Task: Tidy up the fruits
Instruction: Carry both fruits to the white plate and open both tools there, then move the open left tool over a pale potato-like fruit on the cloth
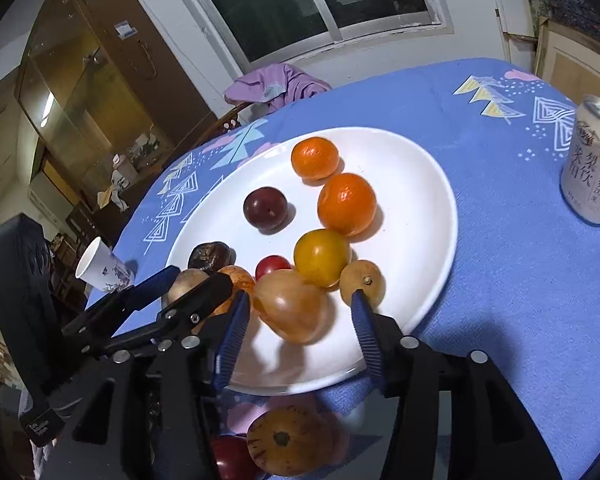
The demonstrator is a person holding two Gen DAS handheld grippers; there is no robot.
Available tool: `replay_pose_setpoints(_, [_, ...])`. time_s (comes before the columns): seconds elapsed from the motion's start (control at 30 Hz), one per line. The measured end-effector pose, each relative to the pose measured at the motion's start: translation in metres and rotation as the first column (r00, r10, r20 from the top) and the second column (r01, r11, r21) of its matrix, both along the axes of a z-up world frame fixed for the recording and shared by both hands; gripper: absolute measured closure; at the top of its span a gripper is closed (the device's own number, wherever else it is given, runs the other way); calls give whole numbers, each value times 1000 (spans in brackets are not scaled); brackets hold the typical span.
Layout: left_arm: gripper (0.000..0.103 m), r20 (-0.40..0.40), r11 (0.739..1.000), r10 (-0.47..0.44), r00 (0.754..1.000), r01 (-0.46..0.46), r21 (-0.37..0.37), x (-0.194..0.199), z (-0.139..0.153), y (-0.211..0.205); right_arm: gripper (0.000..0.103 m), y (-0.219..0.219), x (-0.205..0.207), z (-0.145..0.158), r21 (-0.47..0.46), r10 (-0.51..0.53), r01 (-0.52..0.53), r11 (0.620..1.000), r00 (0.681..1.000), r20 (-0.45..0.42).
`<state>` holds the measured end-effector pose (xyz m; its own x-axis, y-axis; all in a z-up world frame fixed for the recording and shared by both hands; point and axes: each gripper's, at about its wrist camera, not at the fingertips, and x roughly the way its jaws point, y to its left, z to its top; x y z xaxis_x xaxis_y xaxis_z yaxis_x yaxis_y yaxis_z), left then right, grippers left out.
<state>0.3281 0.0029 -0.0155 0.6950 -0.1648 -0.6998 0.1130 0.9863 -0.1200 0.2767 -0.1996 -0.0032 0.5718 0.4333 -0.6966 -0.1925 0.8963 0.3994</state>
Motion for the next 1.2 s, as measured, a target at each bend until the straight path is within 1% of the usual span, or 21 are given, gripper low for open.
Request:
replay_pose_setpoints(0.1, [29, 18, 1000, 9, 1000, -9, -1, -7, 6, 0, 42, -8, -5, 10, 21, -18, 18, 1000, 1000, 19])
replay_pose_setpoints(0.17, [29, 46, 1000, 20, 999, -20, 10, -17, 15, 2, 42, -15, -12, 20, 47, -27, 26, 999, 999, 35])
replay_pose_setpoints(0.2, [28, 61, 1000, 24, 998, -25, 16, -24, 19, 3, 39, -19, -19, 27, 59, -32, 29, 998, 998, 50])
replay_pose_setpoints(0.27, [23, 107, 998, 42, 993, -46, 42, -43, 29, 4, 33, -28, -37, 41, 70, -49, 42, 997, 994, 93])
replay_pose_setpoints(0.33, [8, 154, 995, 66, 986, -77, 64, -68, 36, 6, 30, -35, -53, 52, 67, -69, 60, 996, 988, 139])
replay_pose_setpoints(0.4, [7, 212, 987, 99, 972, -123, 102, -99, 40, 9, 25, -43, -72, 56, 60, -87, 77, 995, 981, 176])
replay_pose_setpoints(0.47, [7, 232, 977, 100, 967, -140, 161, -123, 38, 7, 21, -49, -93, 52, 46, -101, 93, 995, 976, 195])
replay_pose_setpoints(0.57, [4, 239, 961, 111, 965, -165, 220, -152, 31, 4, 19, -57, -115, 37, 23, -107, 104, 994, 978, 178])
replay_pose_setpoints(0.6, [4, 241, 958, 113, 964, -170, 231, -161, 29, 3, 19, -59, -122, 31, 19, -107, 105, 994, 981, 162])
replay_pose_setpoints(0.73, [4, 251, 953, 107, 962, -171, 250, -183, 24, -4, 18, -62, -140, 22, 12, -105, 104, 994, 982, 158])
replay_pose_setpoints(0.83, [4, 258, 952, 108, 960, -175, 252, -187, 23, -4, 15, -59, -148, 22, -8, -93, 96, 995, 981, 171])
replay_pose_setpoints(1.03, [4, 194, 956, 124, 973, -169, 239, -177, 14, 1, 14, -50, -151, 18, -45, -65, 73, 996, 984, 164])
replay_pose_setpoints(1.2, [4, 192, 961, 101, 976, -145, 235, -181, 15, -6, 14, -54, -160, 13, -52, -71, 80, 995, 985, 155])
